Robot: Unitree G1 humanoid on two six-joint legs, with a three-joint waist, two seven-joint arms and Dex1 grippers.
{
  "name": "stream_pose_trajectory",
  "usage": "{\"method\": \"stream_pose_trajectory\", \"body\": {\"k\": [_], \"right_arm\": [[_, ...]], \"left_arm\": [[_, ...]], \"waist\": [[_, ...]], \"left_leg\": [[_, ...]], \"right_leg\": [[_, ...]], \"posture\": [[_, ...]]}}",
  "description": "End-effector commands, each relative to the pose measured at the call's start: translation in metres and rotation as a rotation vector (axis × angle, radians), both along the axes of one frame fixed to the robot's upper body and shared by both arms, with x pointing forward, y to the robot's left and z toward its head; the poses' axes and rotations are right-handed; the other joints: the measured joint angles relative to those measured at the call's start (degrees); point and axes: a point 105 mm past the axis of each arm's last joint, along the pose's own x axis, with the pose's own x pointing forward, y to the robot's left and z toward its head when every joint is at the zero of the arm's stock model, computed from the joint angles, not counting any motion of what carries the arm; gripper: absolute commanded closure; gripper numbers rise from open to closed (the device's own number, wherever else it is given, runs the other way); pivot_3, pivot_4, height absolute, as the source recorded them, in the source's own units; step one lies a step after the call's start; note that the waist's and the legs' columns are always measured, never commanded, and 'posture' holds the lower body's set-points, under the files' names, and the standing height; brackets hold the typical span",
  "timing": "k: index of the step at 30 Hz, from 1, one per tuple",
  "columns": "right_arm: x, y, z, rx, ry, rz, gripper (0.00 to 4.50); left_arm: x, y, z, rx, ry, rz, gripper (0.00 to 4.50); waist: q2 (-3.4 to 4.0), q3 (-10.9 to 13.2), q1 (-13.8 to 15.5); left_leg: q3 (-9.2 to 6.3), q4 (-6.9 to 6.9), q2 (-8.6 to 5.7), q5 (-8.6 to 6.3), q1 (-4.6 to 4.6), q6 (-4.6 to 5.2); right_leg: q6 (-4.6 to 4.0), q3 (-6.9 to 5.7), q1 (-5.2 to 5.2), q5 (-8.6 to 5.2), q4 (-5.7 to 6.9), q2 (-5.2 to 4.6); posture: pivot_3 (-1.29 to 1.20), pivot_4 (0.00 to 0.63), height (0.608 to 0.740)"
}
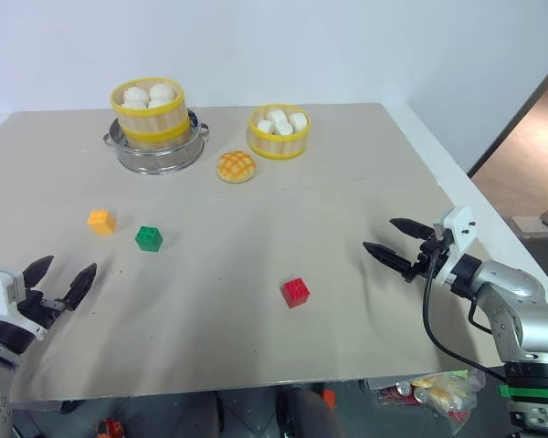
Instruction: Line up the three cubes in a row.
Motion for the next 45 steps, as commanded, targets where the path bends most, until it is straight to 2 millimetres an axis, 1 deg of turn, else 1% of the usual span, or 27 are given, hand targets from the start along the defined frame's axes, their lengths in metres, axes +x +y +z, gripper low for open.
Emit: {"method": "stream_pose_trajectory", "body": {"k": [1, 11, 14, 15, 16, 17, 18, 19, 20, 22, 23, 24, 25, 26, 27, 30, 32, 35, 37, 40, 42, 45], "right_arm": [[0.0, 0.002, 0.012, -0.013, -0.048, 0.017, 0.0], [0.001, 0.004, 0.006, -0.011, -0.032, 0.03, 0.0], [0.002, 0.004, 0.005, -0.011, -0.03, 0.03, 0.0], [0.002, 0.004, 0.005, -0.012, -0.03, 0.031, 0.0], [0.002, 0.004, 0.005, -0.013, -0.031, 0.032, 0.0], [0.002, 0.003, 0.005, -0.013, -0.032, 0.033, 0.0], [0.002, 0.003, 0.006, -0.013, -0.034, 0.034, 0.0], [0.002, 0.003, 0.007, -0.013, -0.038, 0.038, 0.0], [0.002, 0.003, 0.008, -0.013, -0.041, 0.041, 0.0], [0.001, 0.004, 0.009, -0.01, -0.043, 0.049, 0.0], [0.0, 0.006, 0.011, -0.016, -0.044, 0.072, 0.0], [-0.002, 0.009, 0.012, -0.027, -0.044, 0.101, 0.0], [-0.005, 0.013, 0.014, -0.033, -0.042, 0.139, 0.0], [-0.008, 0.018, 0.016, -0.042, -0.042, 0.178, 0.0], [-0.01, 0.023, 0.017, -0.074, -0.043, 0.219, 0.0], [-0.019, 0.038, 0.019, -0.152, -0.041, 0.351, 0.0], [-0.025, 0.052, 0.026, -0.181, -0.042, 0.462, 0.0], [-0.03, 0.069, 0.034, -0.206, -0.033, 0.582, 0.0], [-0.034, 0.084, 0.036, -0.233, -0.027, 0.681, 0.0], [-0.041, 0.107, 0.031, -0.266, -0.026, 0.809, 0.0], [-0.046, 0.12, 0.024, -0.299, -0.03, 0.892, 0.0], [-0.046, 0.13, 0.013, -0.344, -0.035, 0.966, 0.0]], "left_arm": [[-0.001, 0.007, 0.007, 0.033, -0.024, 0.019, 0.05], [-0.001, 0.013, 0.004, -0.005, 0.017, 0.036, 0.05], [0.001, 0.011, 0.004, -0.026, 0.048, 0.006, 0.05], [0.002, 0.009, 0.007, -0.045, 0.051, -0.024, 0.05], [0.001, 0.003, 0.013, -0.084, 0.041, -0.083, 0.05], [0.001, -0.004, 0.024, -0.105, 0.011, -0.148, 0.05], [0.0, -0.01, 0.036, -0.109, -0.021, -0.188, 0.05], [-0.002, -0.022, 0.051, -0.102, -0.062, -0.262, 0.05], [-0.004, -0.03, 0.06, -0.094, -0.086, -0.309, 0.05], [-0.007, -0.041, 0.067, -0.066, -0.092, -0.373, 0.05], [-0.009, -0.057, 0.072, -0.023, -0.09, -0.454, 0.05], [-0.012, -0.076, 0.072, 0.048, -0.065, -0.551, 0.05], [-0.018, -0.098, 0.071, 0.108, -0.052, -0.672, 0.05], [-0.022, -0.113, 0.069, 0.134, -0.036, -0.761, 0.05], [-0.025, -0.124, 0.063, 0.168, -0.009, -0.836, 0.05], [-0.029, -0.142, 0.047, 0.244, 0.053, -0.992, 0.05], [-0.023, -0.154, 0.044, 0.216, 0.042, -1.053, 0.05], [-0.016, -0.162, 0.042, 0.192, 0.043, -1.11, 0.05], [-0.012, -0.166, 0.039, 0.184, 0.055, -1.15, 0.05], [-0.009, -0.169, 0.036, 0.182, 0.072, -1.192, 0.05], [-0.009, -0.17, 0.032, 0.193, 0.083, -1.216, 0.05], [-0.009, -0.171, 0.028, 0.203, 0.096, -1.228, 0.05]], "waist": [[0.0, 0.0, 0.0], [0.0, 0.0, 0.0], [0.0, 0.0, 0.0], [0.0, 0.0, 0.0], [0.0, 0.0, 0.0], [0.0, 0.0, 0.0], [0.0, 0.0, 0.0], [-0.01, 0.0, 0.0], [-0.05, 0.0, 0.0], [-0.04, 0.0, 0.0], [-0.04, 0.0, 0.0], [-0.04, 0.0, 0.0], [-0.04, 0.0, 0.0], [-0.03, 0.0, 0.0], [0.02, 0.0, 0.0], [0.04, 0.0, -0.1], [0.05, 0.0, -0.1], [0.05, 0.1, -0.1], [0.05, 0.1, -0.2], [0.04, 0.1, -0.1], [0.04, 0.1, -0.1], [0.05, 0.1, -0.1]], "left_leg": [[0.0, 0.0, 0.0, 0.0, 0.0, 0.0], [0.04, 0.0, 0.01, 0.0, 0.02, 0.0], [0.04, 0.0, 0.01, 0.0, 0.02, 0.0], [0.04, 0.0, 0.01, 0.0, 0.02, 0.0], [0.04, 0.0, 0.01, 0.0, 0.02, 0.0], [0.04, 0.0, 0.01, 0.0, 0.02, 0.0], [0.03, 0.0, 0.02, 0.0, 0.01, 0.0], [0.04, 0.0, 0.03, 0.0, 0.01, 0.0], [0.04, 0.0, 0.02, 0.0, -0.01, 0.0], [0.05, 0.0, 0.02, 0.0, -0.01, 0.0], [0.09, 0.0, 0.01, 0.0, 0.01, 0.0], [0.11, -0.01, 0.01, 0.0, 0.01, 0.0], [0.12, -0.01, 0.01, 0.0, 0.01, 0.0], [0.12, -0.01, 0.01, -0.01, 0.01, -0.02], [0.17, -0.03, -0.01, -0.01, 0.02, -0.02], [0.23, -0.03, -0.02, -0.02, 0.06, -0.01], [0.24, -0.02, 0.06, -0.02, 0.08, 0.0], [0.22, 0.02, 0.19, -0.02, 0.06, 0.01], [0.22, 0.03, 0.28, -0.02, 0.06, 0.01], [0.19, 0.0, 0.31, -0.06, 0.05, 0.07], [0.19, 0.0, 0.33, -0.15, 0.03, 0.23], [0.22, 0.0, 0.33, -0.24, -0.11, 0.36]], "right_leg": [[0.0, 0.0, 0.0, 0.0, 0.0, 0.0], [0.0, 0.03, -0.01, 0.02, 0.0, 0.0], [0.0, 0.03, -0.01, 0.02, 0.0, 0.01], [0.0, 0.03, -0.01, 0.02, 0.0, 0.01], [0.0, 0.03, -0.02, 0.02, 0.0, 0.01], [0.0, 0.02, -0.02, 0.02, 0.0, 0.01], [0.0, 0.01, -0.03, 0.02, 0.0, 0.02], [0.0, 0.01, -0.03, 0.02, 0.0, 0.01], [0.0, 0.02, -0.04, 0.02, 0.0, 0.0], [0.0, 0.03, -0.03, 0.02, -0.01, 0.0], [0.0, 0.06, -0.03, 0.02, -0.01, -0.02], [0.0, 0.08, -0.03, 0.02, -0.01, -0.01], [0.0, 0.1, -0.03, 0.02, -0.02, 0.0], [0.0, 0.12, -0.04, 0.02, -0.03, 0.0], [0.0, 0.16, -0.04, 0.02, -0.05, 0.0], [0.01, 0.26, -0.04, 0.03, -0.04, 0.04], [0.0, 0.28, -0.07, 0.03, -0.04, 0.15], [-0.08, 0.31, -0.11, 0.09, -0.03, 0.34], [-0.11, 0.36, -0.11, 0.13, -0.04, 0.47], [-0.12, 0.41, -0.14, 0.15, -0.03, 0.58], [0.02, 0.42, -0.14, 0.22, -0.03, 0.61], [0.04, 0.48, -0.29, 0.19, -0.03, 0.63]], "posture": [[0.0, 0.15, 0.74], [0.0, 0.15, 0.74], [0.0, 0.15, 0.74], [0.0, 0.15, 0.74], [0.0, 0.15, 0.74], [0.0, 0.15, 0.74], [0.0, 0.15, 0.74], [0.0, 0.15, 0.74], [0.0, 0.15, 0.74], [0.0, 0.15, 0.74], [0.0, 0.15, 0.74], [0.0, 0.15, 0.74], [0.0, 0.15, 0.74], [0.0, 0.15, 0.74], [0.0, 0.15, 0.74], [0.0, 0.15, 0.74], [0.0, 0.15, 0.74], [0.0, 0.15, 0.74], [0.0, 0.15, 0.74], [0.0, 0.15, 0.74], [0.0, 0.15, 0.74], [0.0, 0.15, 0.74]]}}
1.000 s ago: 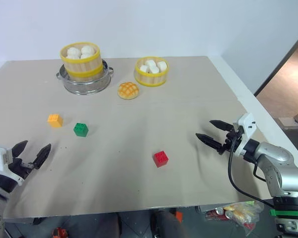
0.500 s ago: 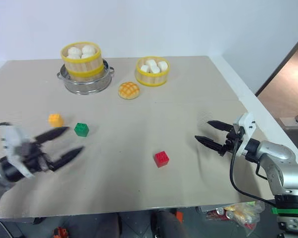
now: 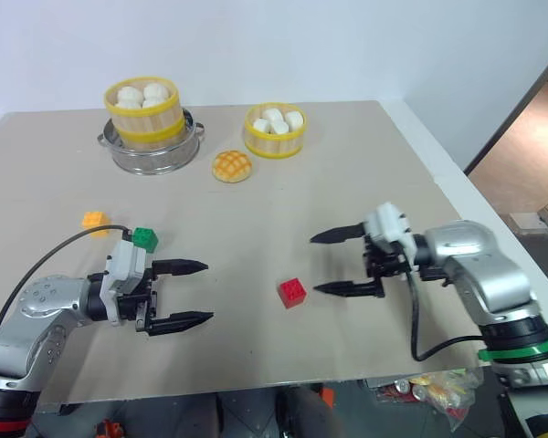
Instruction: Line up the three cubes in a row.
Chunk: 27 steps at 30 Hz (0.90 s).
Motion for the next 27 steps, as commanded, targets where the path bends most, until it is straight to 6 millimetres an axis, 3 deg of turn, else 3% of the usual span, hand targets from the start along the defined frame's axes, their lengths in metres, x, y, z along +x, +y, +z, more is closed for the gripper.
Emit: {"method": "stream_pose_trajectory", "body": {"k": [1, 9, 17, 20, 27], "right_arm": [[0.001, 0.005, 0.0, -0.03, -0.05, 0.061, 0.0], [0.018, 0.01, -0.018, -0.065, -0.074, 0.096, 0.0], [0.02, 0.011, -0.034, -0.097, -0.035, 0.131, 0.0], [0.022, 0.013, -0.034, -0.09, -0.019, 0.133, 0.77], [0.027, 0.014, -0.035, -0.075, -0.006, 0.109, 3.19]], "left_arm": [[0.0, -0.001, 0.002, 0.005, -0.024, -0.013, 0.05], [-0.004, -0.001, -0.002, -0.01, -0.014, 0.027, 0.05], [-0.006, -0.003, -0.005, -0.033, -0.013, 0.074, 0.05], [-0.007, -0.003, -0.006, -0.031, -0.015, 0.083, 0.0], [-0.006, -0.001, -0.006, -0.035, -0.019, 0.111, 0.0]], "waist": [[0.0, 0.0, 0.0], [0.0, 0.0, 0.0], [0.0, 0.0, 0.0], [0.0, 0.0, 0.0], [0.0, 0.0, 0.0]], "left_leg": [[0.0, 0.0, 0.0, 0.0, -0.02, 0.0], [0.19, 0.06, -0.01, 0.0, -0.02, 0.0], [0.25, 0.07, 0.0, 0.0, 0.01, 0.0], [0.27, 0.08, 0.0, 0.0, 0.02, 0.0], [0.31, 0.09, 0.0, 0.0, 0.05, 0.0]], "right_leg": [[0.0, 0.0, -0.01, 0.0, 0.0, 0.0], [0.06, 0.21, -0.09, 0.08, 0.04, -0.01], [0.06, 0.31, -0.1, 0.1, 0.07, -0.01], [0.08, 0.33, -0.1, 0.11, 0.08, -0.01], [0.08, 0.39, -0.1, 0.14, 0.11, 0.0]], "posture": [[0.0, 0.15, 0.74], [0.0, 0.15, 0.74], [0.0, 0.15, 0.74], [0.0, 0.15, 0.74], [0.0, 0.15, 0.74]]}}
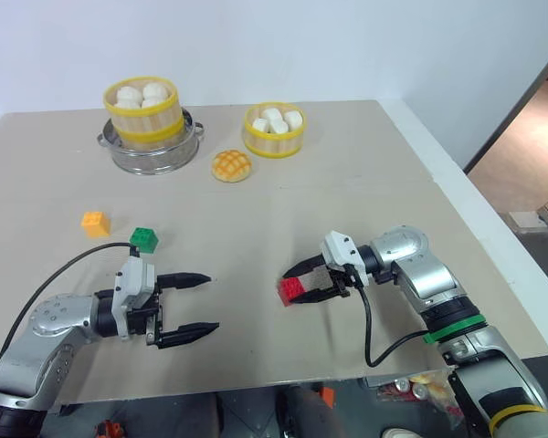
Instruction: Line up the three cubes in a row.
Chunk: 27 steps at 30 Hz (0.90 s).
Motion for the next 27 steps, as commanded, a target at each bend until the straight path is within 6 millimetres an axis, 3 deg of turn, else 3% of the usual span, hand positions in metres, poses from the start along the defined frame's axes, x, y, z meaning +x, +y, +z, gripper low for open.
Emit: {"method": "stream_pose_trajectory", "body": {"k": [1, 11, 27], "right_arm": [[0.003, 0.005, 0.01, 0.029, -0.019, 0.007, 3.26], [0.021, 0.017, 0.029, 0.099, 0.041, -0.121, 3.27], [0.039, 0.003, 0.005, -0.014, 0.042, -0.183, 3.27]], "left_arm": [[0.0, 0.001, 0.01, -0.006, -0.055, 0.011, 0.0], [0.006, 0.006, 0.012, -0.007, -0.061, 0.037, 0.0], [0.008, 0.007, 0.008, 0.015, -0.079, 0.047, 0.0]], "waist": [[0.0, 0.0, 0.0], [0.0, 0.0, 0.0], [0.0, 0.0, 0.0]], "left_leg": [[0.01, 0.0, 0.0, 0.0, 0.0, 0.0], [0.07, 0.09, 0.0, 0.0, 0.01, 0.0], [0.12, 0.23, -0.01, 0.01, 0.04, 0.0]], "right_leg": [[0.0, 0.01, 0.0, 0.0, 0.0, 0.0], [-0.01, 0.09, -0.08, 0.01, 0.21, 0.01], [-0.02, 0.15, -0.13, 0.0, 0.45, 0.02]], "posture": [[0.0, 0.15, 0.74], [0.0, 0.15, 0.74], [0.0, 0.15, 0.74]]}}
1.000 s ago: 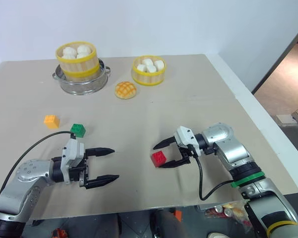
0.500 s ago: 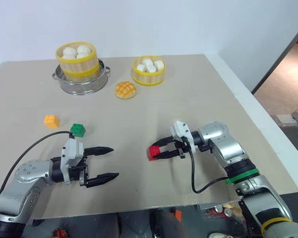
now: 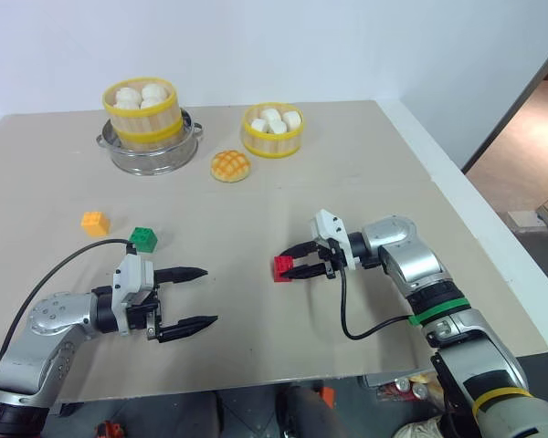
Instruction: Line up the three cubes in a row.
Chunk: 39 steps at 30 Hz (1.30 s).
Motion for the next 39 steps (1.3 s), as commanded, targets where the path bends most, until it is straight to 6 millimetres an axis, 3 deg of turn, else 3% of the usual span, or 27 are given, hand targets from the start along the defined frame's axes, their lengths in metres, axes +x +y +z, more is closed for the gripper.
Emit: {"method": "stream_pose_trajectory", "body": {"k": [1, 3, 4, 10, 11, 15, 19, 23, 30, 39], "right_arm": [[0.004, -0.005, -0.002, -0.037, 0.01, -0.01, 3.27], [0.004, -0.006, -0.002, -0.038, 0.02, -0.012, 3.27], [0.004, -0.005, -0.002, -0.036, 0.016, -0.009, 2.21], [0.0, -0.003, 0.002, -0.022, 0.014, 0.016, 0.16], [0.001, -0.002, 0.004, -0.015, 0.006, 0.015, 0.02], [0.001, -0.001, 0.027, 0.051, -0.041, -0.005, 0.02], [-0.005, -0.004, 0.06, 0.148, -0.045, -0.04, 0.02], [-0.014, -0.004, 0.077, 0.214, -0.034, -0.055, 0.02], [-0.023, 0.01, 0.099, 0.336, -0.014, -0.055, 0.02], [-0.017, 0.013, 0.093, 0.307, -0.113, -0.086, 0.02]], "left_arm": [[0.002, 0.003, 0.006, 0.002, -0.032, 0.017, 0.0], [0.002, 0.004, 0.006, 0.006, -0.036, 0.021, 0.0], [0.003, 0.005, 0.006, 0.006, -0.037, 0.024, 0.0], [0.004, 0.006, 0.006, -0.002, -0.034, 0.048, 0.0], [0.006, 0.006, 0.007, -0.009, -0.035, 0.063, 0.0], [0.027, 0.028, 0.026, -0.121, -0.057, 0.273, 0.0], [0.054, 0.069, 0.046, -0.228, -0.091, 0.591, 0.0], [0.06, 0.083, 0.057, -0.292, -0.098, 0.72, 0.0], [0.075, 0.094, 0.041, -0.213, -0.112, 0.939, 0.0], [0.088, 0.091, 0.018, -0.165, -0.048, 1.027, 0.0]], "waist": [[0.0, 0.0, 0.0], [0.0, 0.0, 0.0], [-0.01, 0.0, 0.0], [0.0, 0.0, 0.0], [0.0, 0.0, 0.0], [0.0, 0.0, 0.0], [0.01, 0.0, 0.0], [-0.03, 0.0, 0.0], [-0.06, 0.0, 0.0], [-0.09, 0.0, 0.0]], "left_leg": [[0.0, 0.02, 0.0, 0.0, 0.01, 0.0], [0.0, 0.07, 0.0, 0.0, 0.02, 0.0], [0.0, 0.09, 0.0, 0.0, 0.02, 0.0], [0.02, 0.08, 0.0, 0.0, -0.02, 0.0], [0.02, 0.06, 0.0, 0.0, -0.03, 0.0], [0.02, 0.03, 0.02, 0.0, -0.06, 0.0], [-0.02, 0.06, 0.05, 0.0, -0.06, 0.0], [0.02, 0.06, 0.04, 0.0, -0.06, 0.0], [0.0, 0.06, 0.01, 0.0, -0.07, 0.0], [0.02, 0.07, -0.02, 0.0, -0.08, -0.01]], "right_leg": [[0.0, 0.0, 0.01, 0.0, 0.02, 0.0], [0.0, 0.01, 0.01, 0.0, 0.06, 0.0], [0.0, 0.01, 0.01, 0.0, 0.07, 0.0], [-0.02, 0.03, -0.04, -0.02, 0.08, 0.0], [-0.02, 0.03, -0.05, -0.02, 0.08, 0.0], [-0.02, 0.05, -0.14, -0.03, 0.15, 0.02], [-0.03, 0.02, -0.17, -0.02, 0.24, 0.07], [0.0, 0.07, -0.16, -0.04, 0.24, 0.05], [0.01, 0.06, -0.16, -0.03, 0.23, 0.04], [0.03, 0.08, -0.16, -0.01, 0.23, 0.03]], "posture": [[0.0, 0.15, 0.74], [0.0, 0.15, 0.74], [0.0, 0.15, 0.74], [0.0, 0.15, 0.74], [0.0, 0.15, 0.74], [0.0, 0.15, 0.74], [0.0, 0.15, 0.74], [0.0, 0.15, 0.74], [0.0, 0.15, 0.74], [0.0, 0.15, 0.74]]}}
